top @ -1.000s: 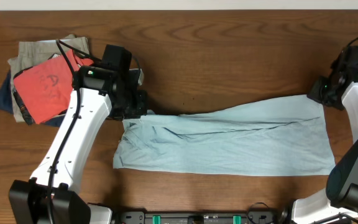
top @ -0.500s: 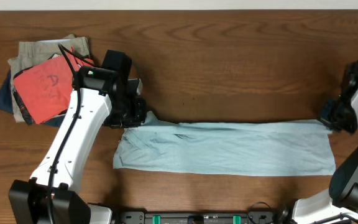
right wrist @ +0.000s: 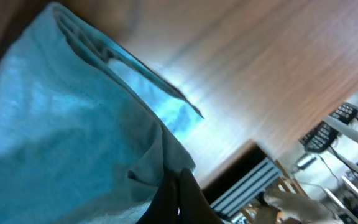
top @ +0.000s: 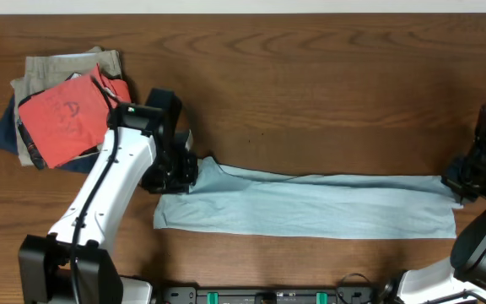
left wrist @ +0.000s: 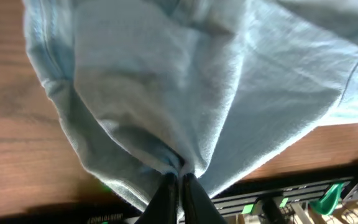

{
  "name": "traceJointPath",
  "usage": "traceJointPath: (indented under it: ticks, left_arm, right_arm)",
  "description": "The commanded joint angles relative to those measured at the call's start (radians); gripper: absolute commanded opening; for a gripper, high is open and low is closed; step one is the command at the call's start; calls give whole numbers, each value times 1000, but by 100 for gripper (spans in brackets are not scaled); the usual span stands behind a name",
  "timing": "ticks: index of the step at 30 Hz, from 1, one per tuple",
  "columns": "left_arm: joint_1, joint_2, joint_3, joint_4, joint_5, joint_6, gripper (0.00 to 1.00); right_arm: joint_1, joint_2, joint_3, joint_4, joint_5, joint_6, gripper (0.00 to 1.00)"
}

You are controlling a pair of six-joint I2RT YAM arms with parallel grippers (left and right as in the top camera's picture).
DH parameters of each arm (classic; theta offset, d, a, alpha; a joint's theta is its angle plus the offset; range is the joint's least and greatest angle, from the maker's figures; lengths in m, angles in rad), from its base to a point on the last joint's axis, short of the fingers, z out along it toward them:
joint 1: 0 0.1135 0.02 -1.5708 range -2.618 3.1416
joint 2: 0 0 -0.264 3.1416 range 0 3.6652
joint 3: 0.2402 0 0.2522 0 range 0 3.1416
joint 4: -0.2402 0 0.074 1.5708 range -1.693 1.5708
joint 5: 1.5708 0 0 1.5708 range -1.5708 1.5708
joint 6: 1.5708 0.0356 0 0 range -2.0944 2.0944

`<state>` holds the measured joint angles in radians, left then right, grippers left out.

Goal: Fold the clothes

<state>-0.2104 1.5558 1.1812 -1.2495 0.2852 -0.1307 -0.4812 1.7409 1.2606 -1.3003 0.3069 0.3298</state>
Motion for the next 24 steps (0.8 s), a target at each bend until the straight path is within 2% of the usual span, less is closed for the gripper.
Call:
traceJointPath:
  ticks: [1,11,13,14,16,19,24]
  left_arm:
    - [4,6,-38,-3,-9,-2,6]
    - [4,6,-129,90,-10,-2,8]
    - [4,6,-129,98,-10,-2,41]
    - [4,6,-129,100,-10,-2,48]
    - [4,6,-129,100,-10,-2,52]
    - [4,6,-129,100,-10,-2,53]
    - [4,6,-129,117,-10,-2,53]
  right_arm:
    - [-18,0,0,-15,43,14,1]
    - [-34,0,0,-80,45,14,3]
    - [-37,0,0,-80,43,14,13]
    - [-38,0,0,-79,39,14,18]
    - [-39,0,0,-72,28,14,27]
    - [-39,0,0,-43,-23,-8,34]
    - [-37,0,-24,39,-233,-206,46]
